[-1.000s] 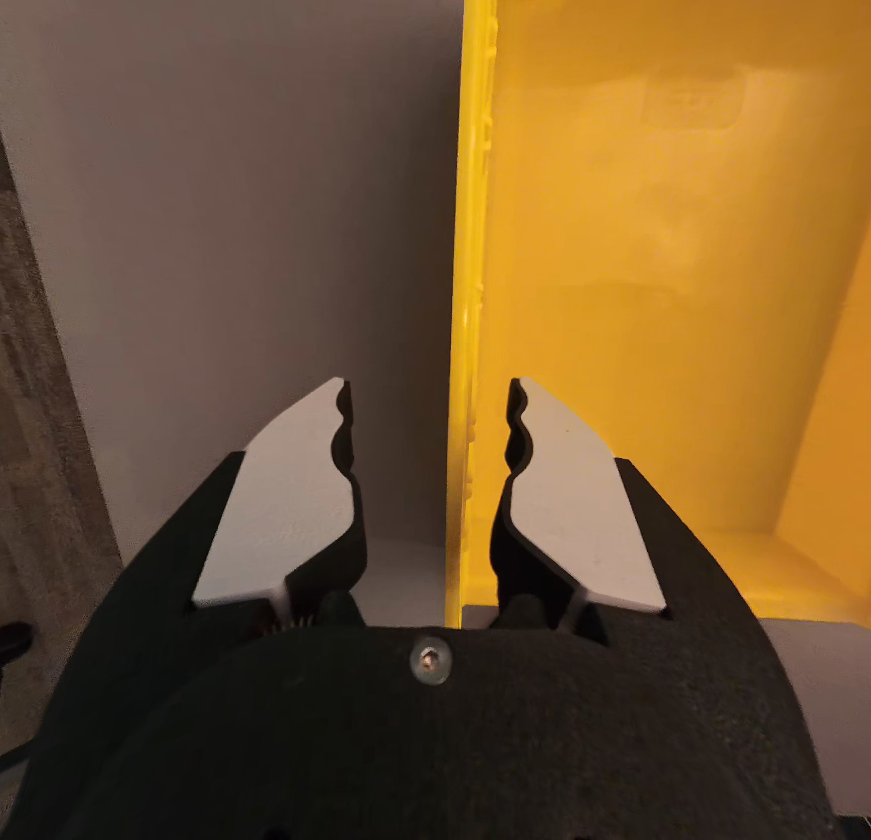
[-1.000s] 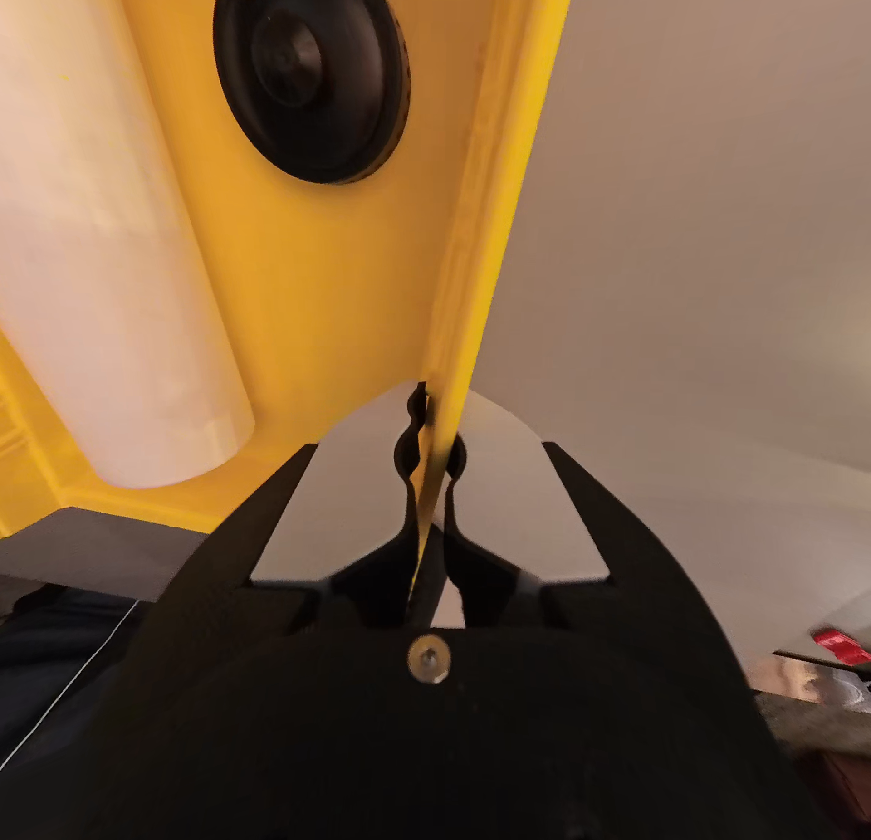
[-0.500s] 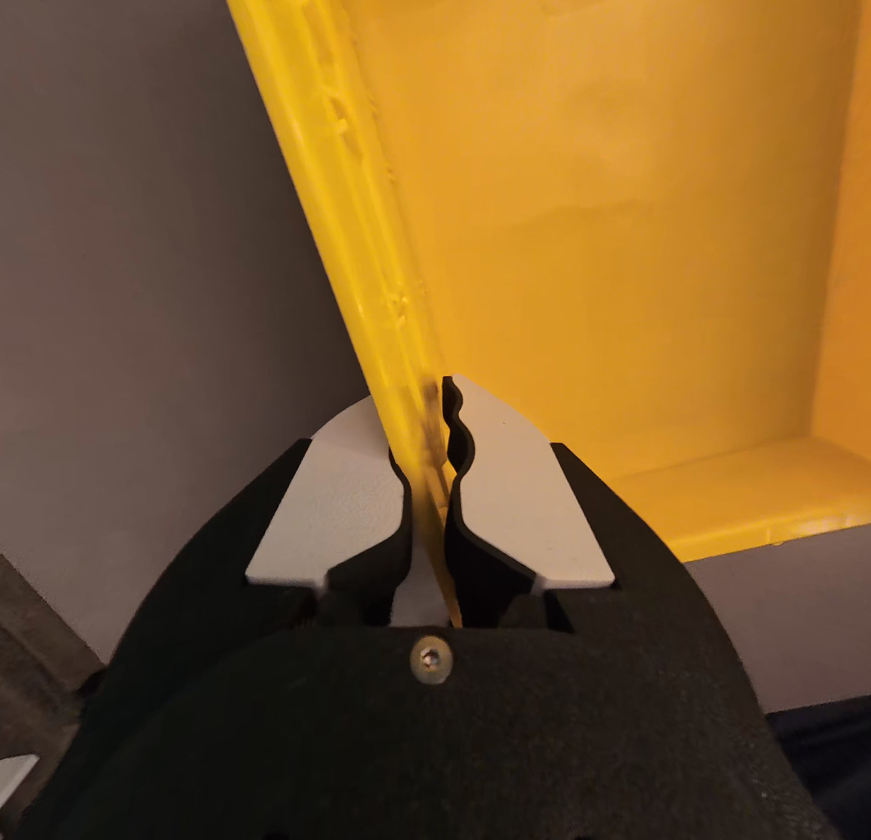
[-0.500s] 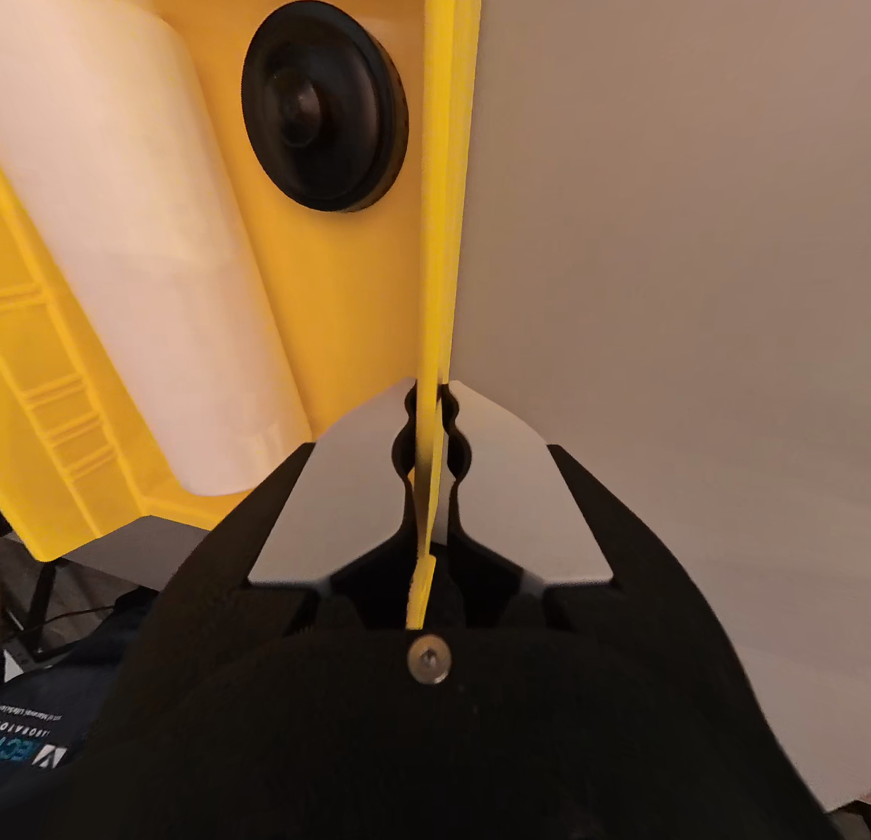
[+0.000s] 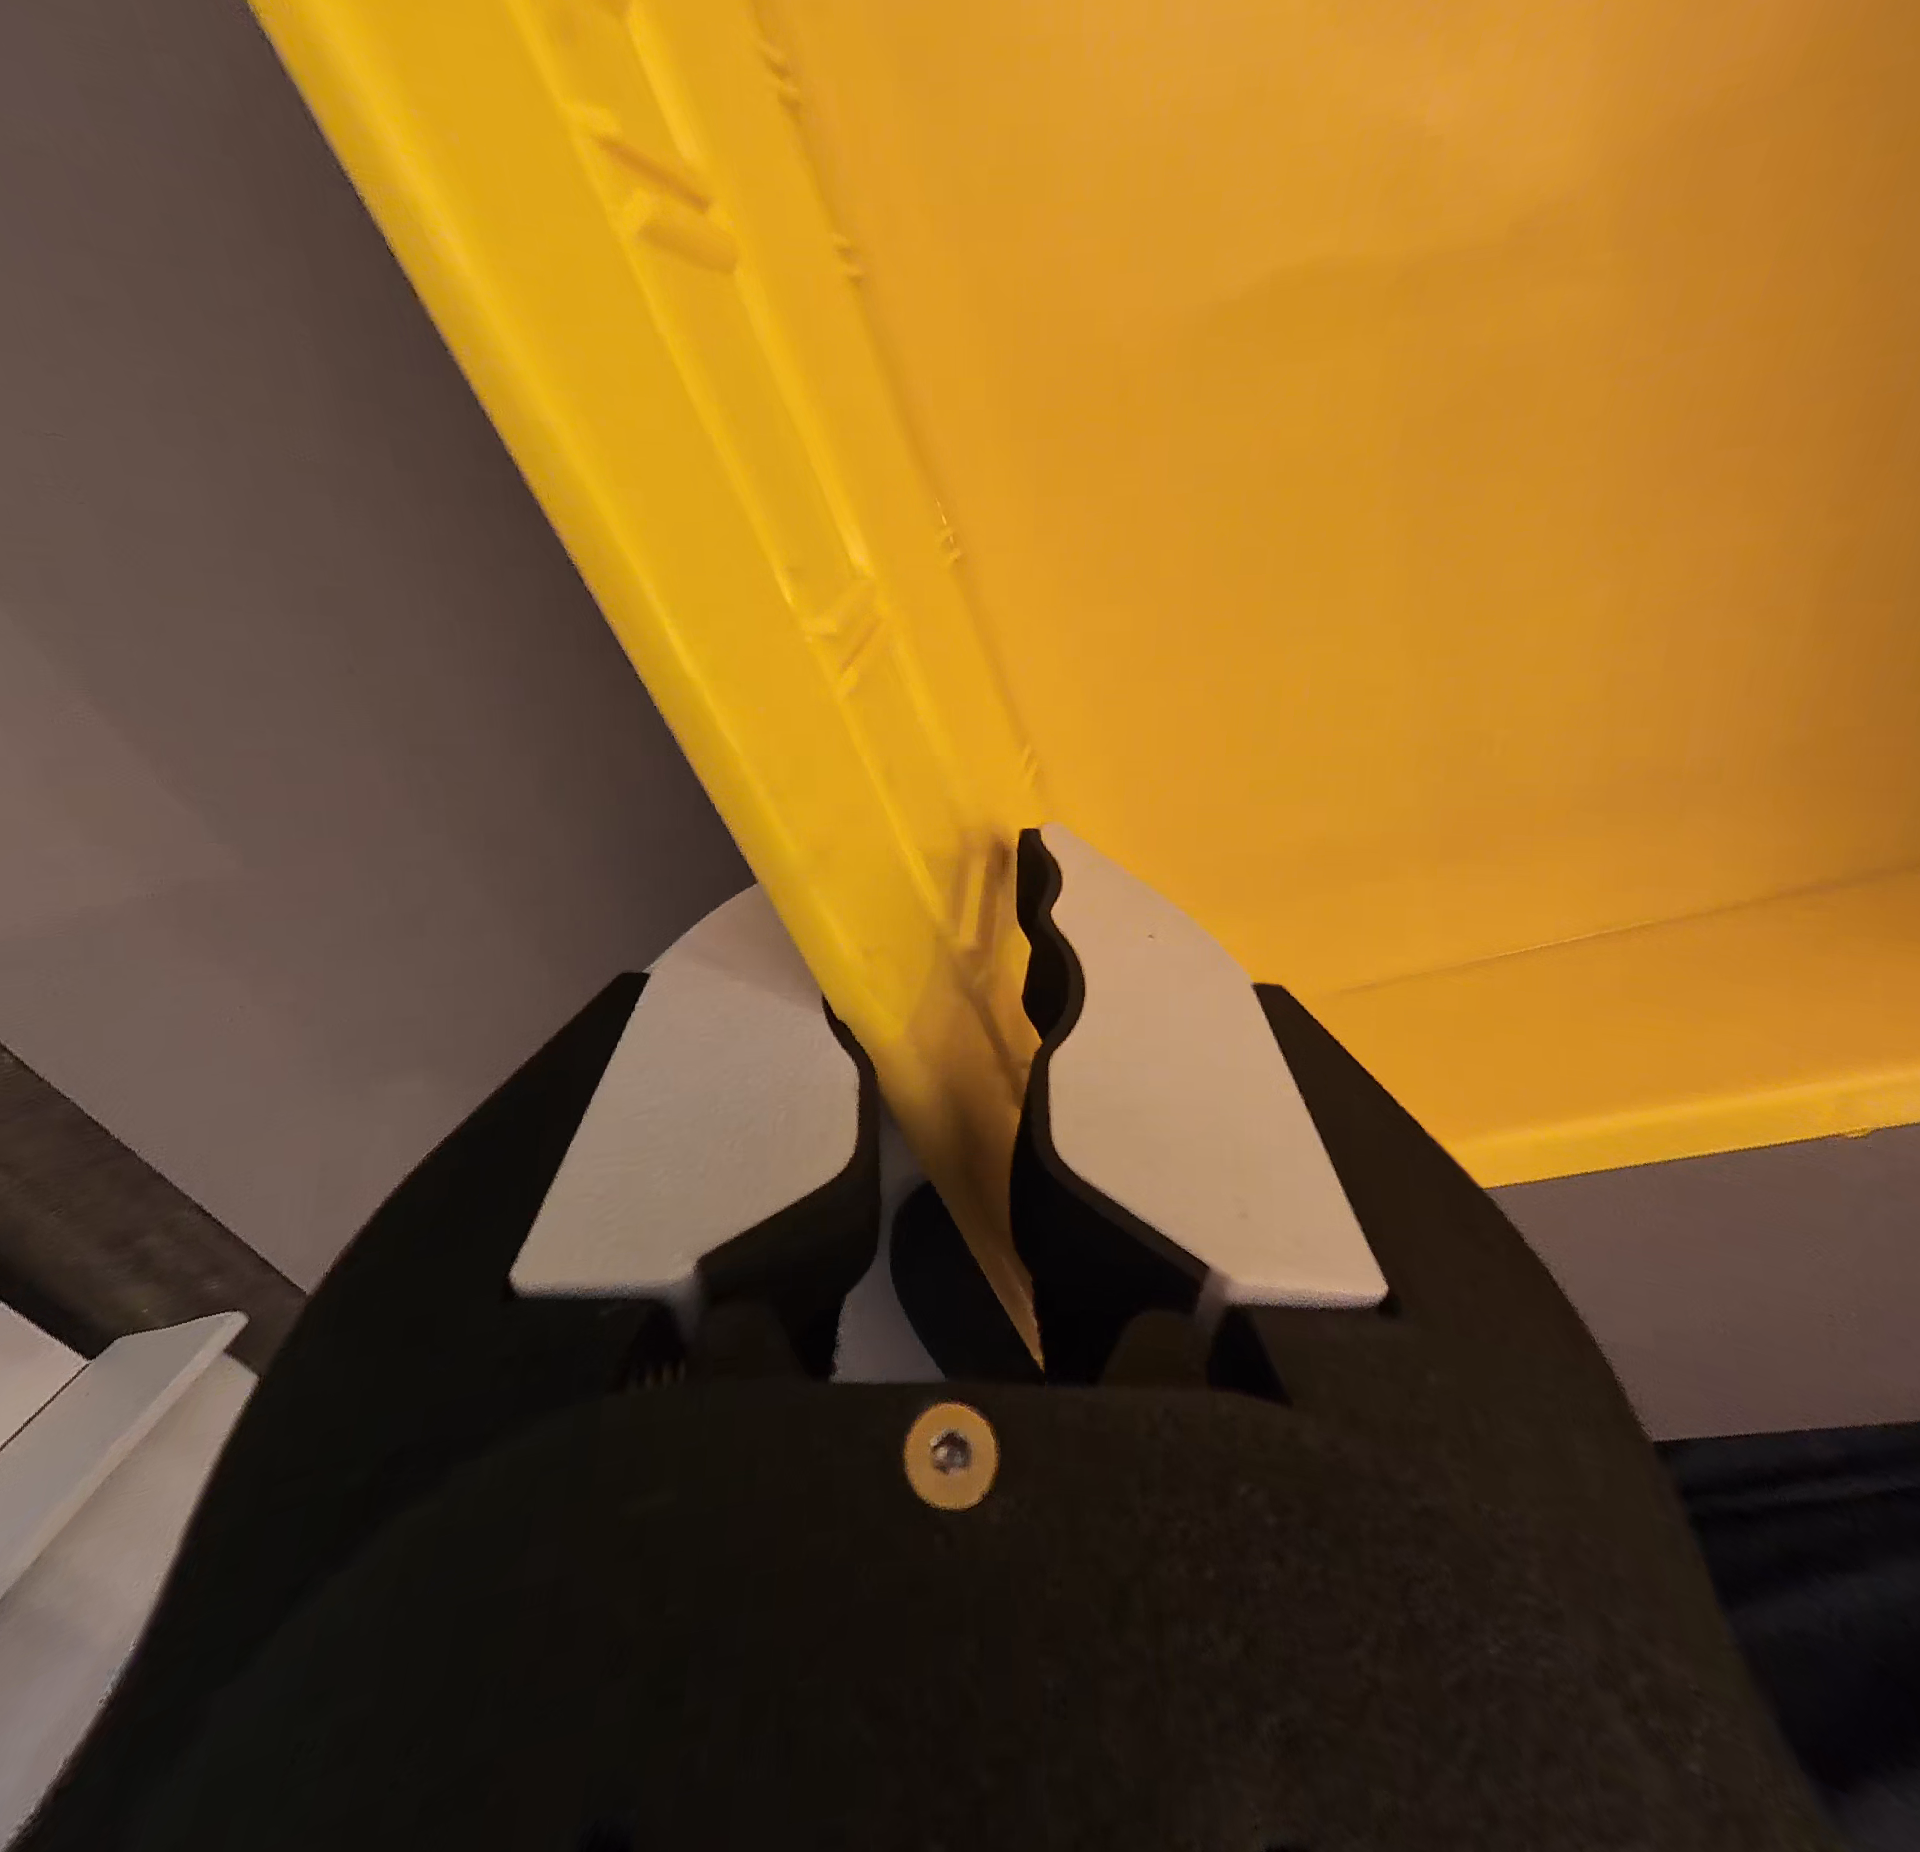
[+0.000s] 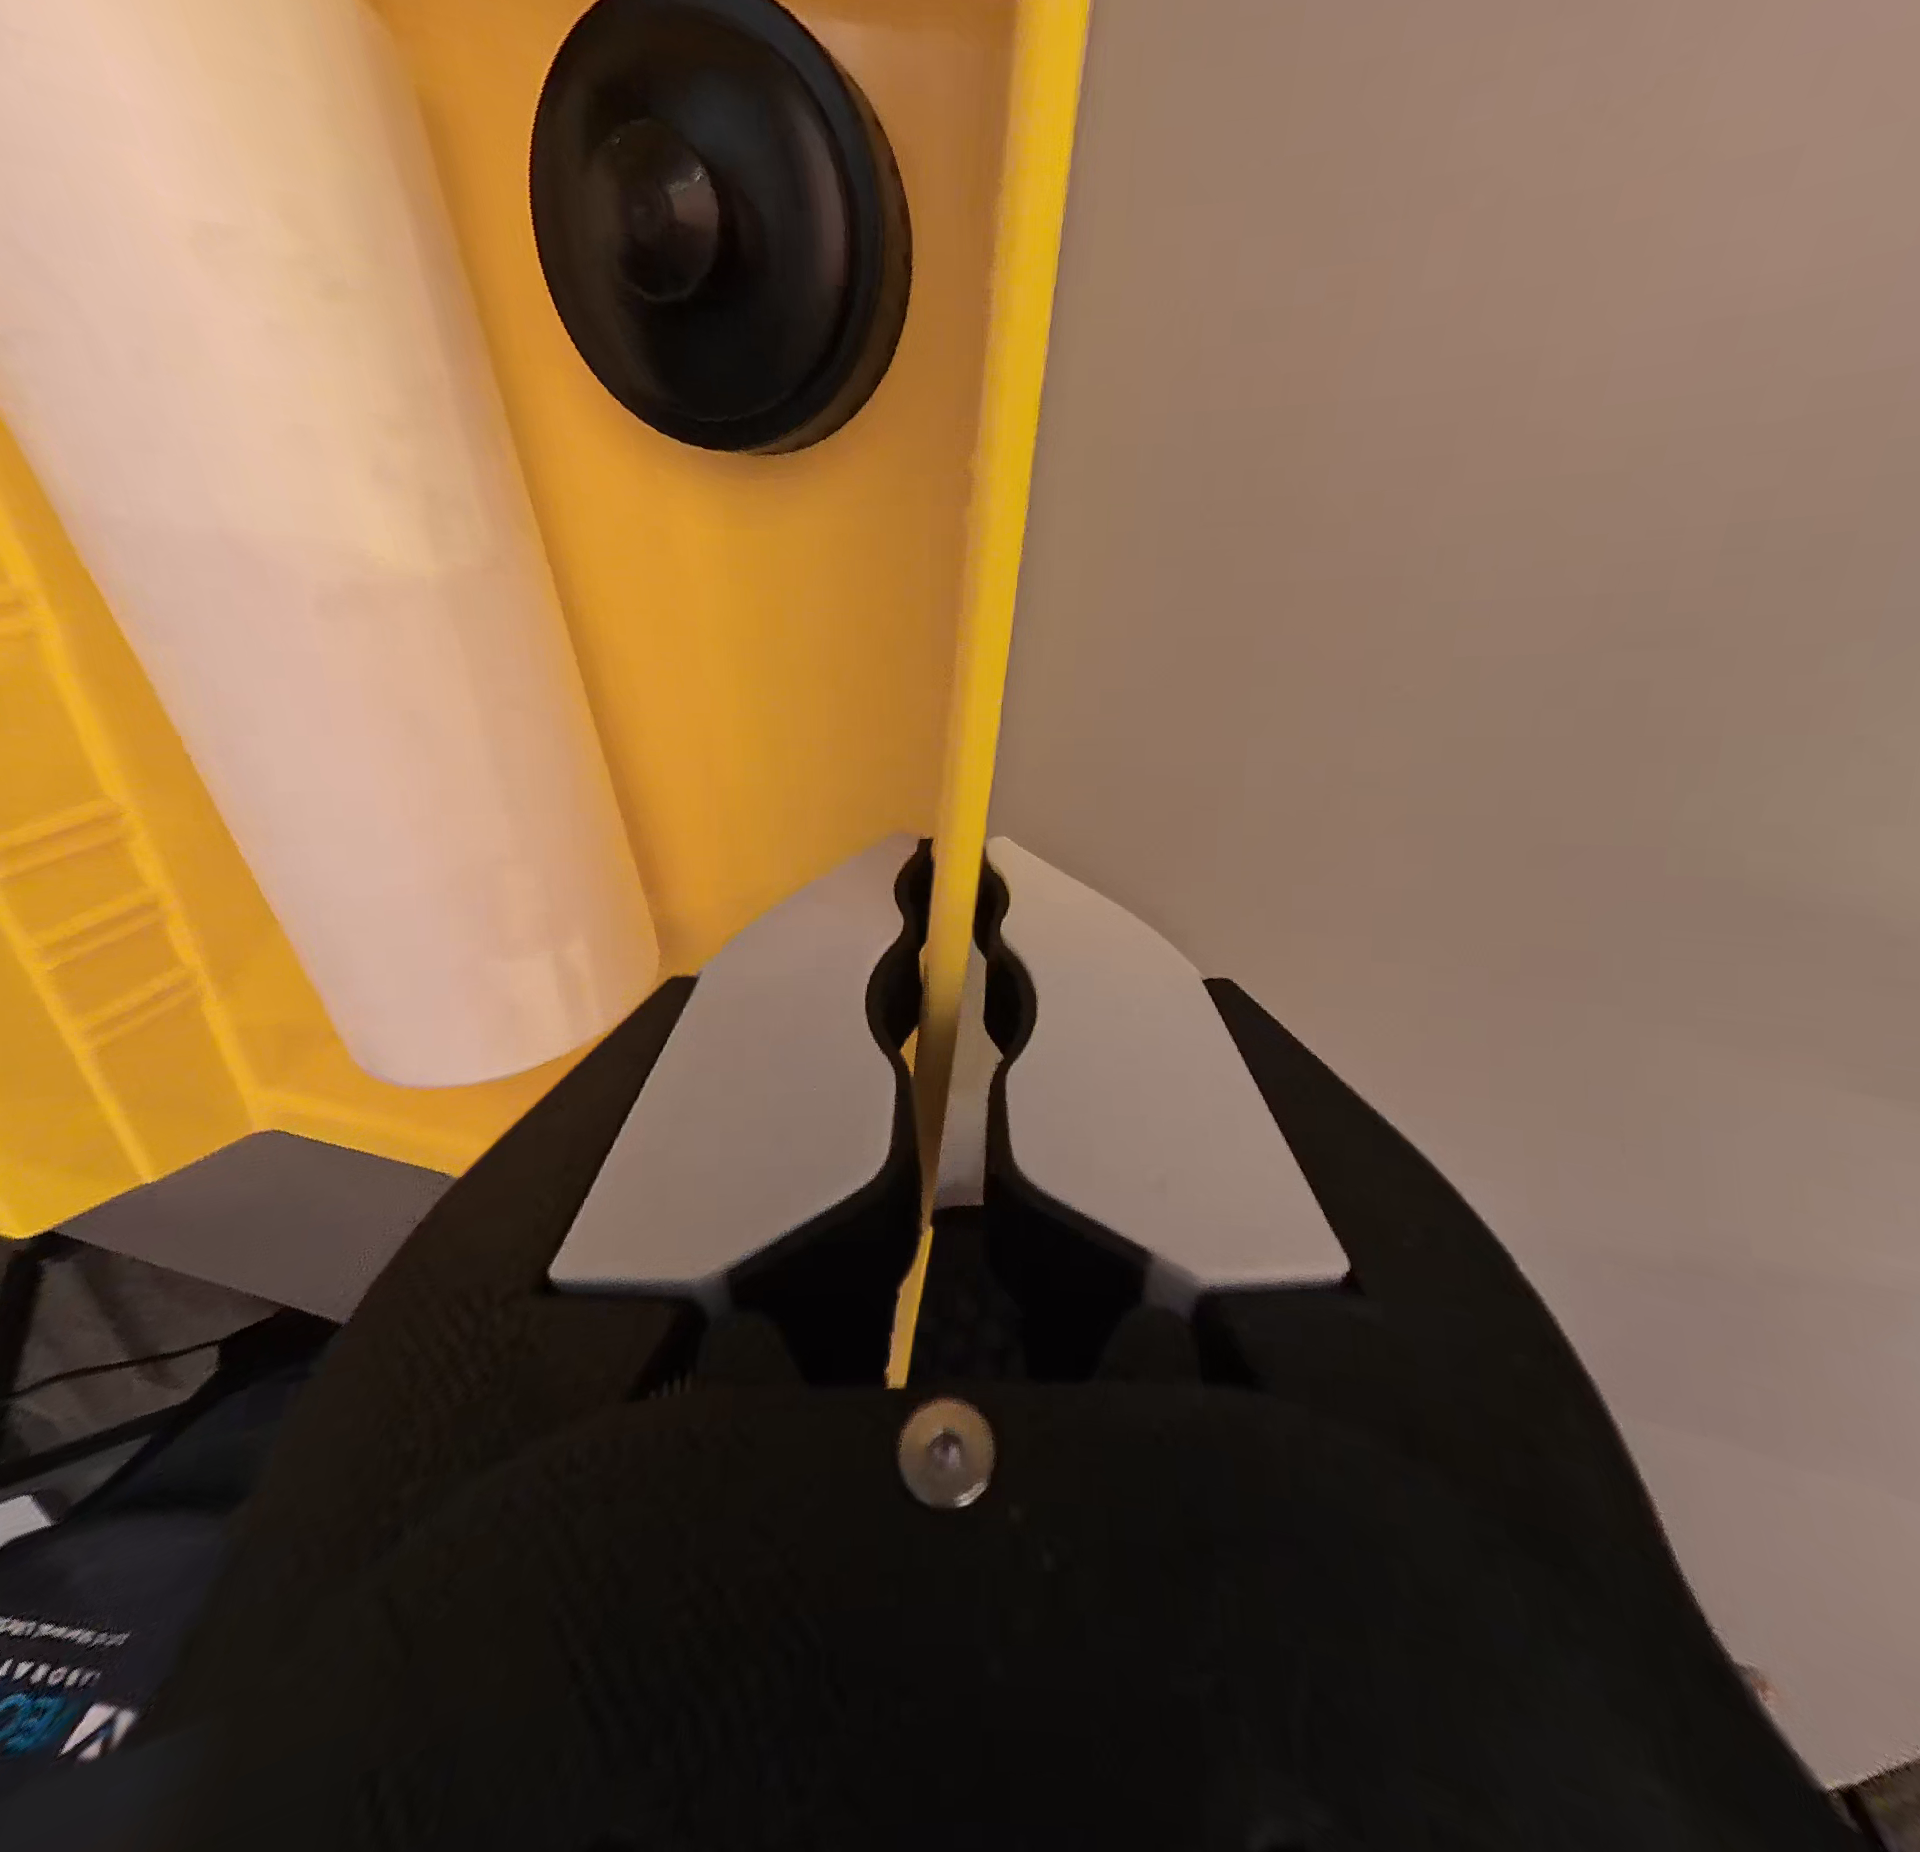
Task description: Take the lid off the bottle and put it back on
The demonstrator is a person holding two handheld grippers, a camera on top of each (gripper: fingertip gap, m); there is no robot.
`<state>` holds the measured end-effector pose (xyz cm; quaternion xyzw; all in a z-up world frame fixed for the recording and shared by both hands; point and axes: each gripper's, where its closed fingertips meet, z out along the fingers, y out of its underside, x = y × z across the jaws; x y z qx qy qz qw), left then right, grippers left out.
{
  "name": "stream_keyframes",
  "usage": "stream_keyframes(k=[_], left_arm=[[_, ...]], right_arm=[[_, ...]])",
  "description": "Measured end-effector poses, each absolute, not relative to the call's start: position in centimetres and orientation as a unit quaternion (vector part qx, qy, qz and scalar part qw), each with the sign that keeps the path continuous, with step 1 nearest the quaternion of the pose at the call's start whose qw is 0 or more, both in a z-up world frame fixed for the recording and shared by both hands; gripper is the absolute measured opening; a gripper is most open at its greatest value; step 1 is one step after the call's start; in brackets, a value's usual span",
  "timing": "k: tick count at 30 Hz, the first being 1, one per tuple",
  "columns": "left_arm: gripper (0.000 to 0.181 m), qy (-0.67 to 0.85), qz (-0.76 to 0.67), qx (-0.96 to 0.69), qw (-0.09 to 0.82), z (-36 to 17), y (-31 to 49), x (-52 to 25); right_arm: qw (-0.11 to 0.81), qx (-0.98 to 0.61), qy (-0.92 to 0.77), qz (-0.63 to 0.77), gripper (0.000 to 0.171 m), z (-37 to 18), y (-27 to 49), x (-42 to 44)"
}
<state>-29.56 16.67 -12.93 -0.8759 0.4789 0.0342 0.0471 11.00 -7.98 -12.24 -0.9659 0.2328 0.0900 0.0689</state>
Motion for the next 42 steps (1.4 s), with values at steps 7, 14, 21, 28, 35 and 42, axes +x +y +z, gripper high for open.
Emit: stream_keyframes(k=[7, 14, 21, 28, 35, 42], left_arm=[[0.025, 0.487, 0.015, -0.872, 0.053, -12.8, 16.3, -28.6], [0.039, 0.486, -0.039, -0.860, 0.147, -8.3, 16.9, -27.5], [0.042, 0.503, -0.119, -0.816, 0.258, -2.2, 15.8, -25.9], [0.043, 0.523, -0.152, -0.799, 0.255, -1.3, 14.4, -25.7], [0.043, 0.526, -0.173, -0.790, 0.261, -0.3, 13.9, -25.9], [0.043, 0.532, -0.190, -0.779, 0.271, 0.7, 13.3, -25.9]], right_arm=[[0.084, -0.970, 0.205, 0.101, 0.010, -11.9, -6.8, 9.5], [0.260, -0.951, 0.168, -0.020, 0.019, -3.6, -5.5, 11.0], [0.587, -0.792, -0.110, 0.127, 0.047, 6.9, 0.2, -5.1], [0.367, -0.914, -0.050, 0.166, 0.038, -2.6, 7.3, -9.5], [0.207, -0.972, 0.020, 0.109, 0.035, -7.9, 10.4, -8.0], [0.135, -0.983, 0.069, 0.106, 0.034, -9.0, 11.7, -8.5]])
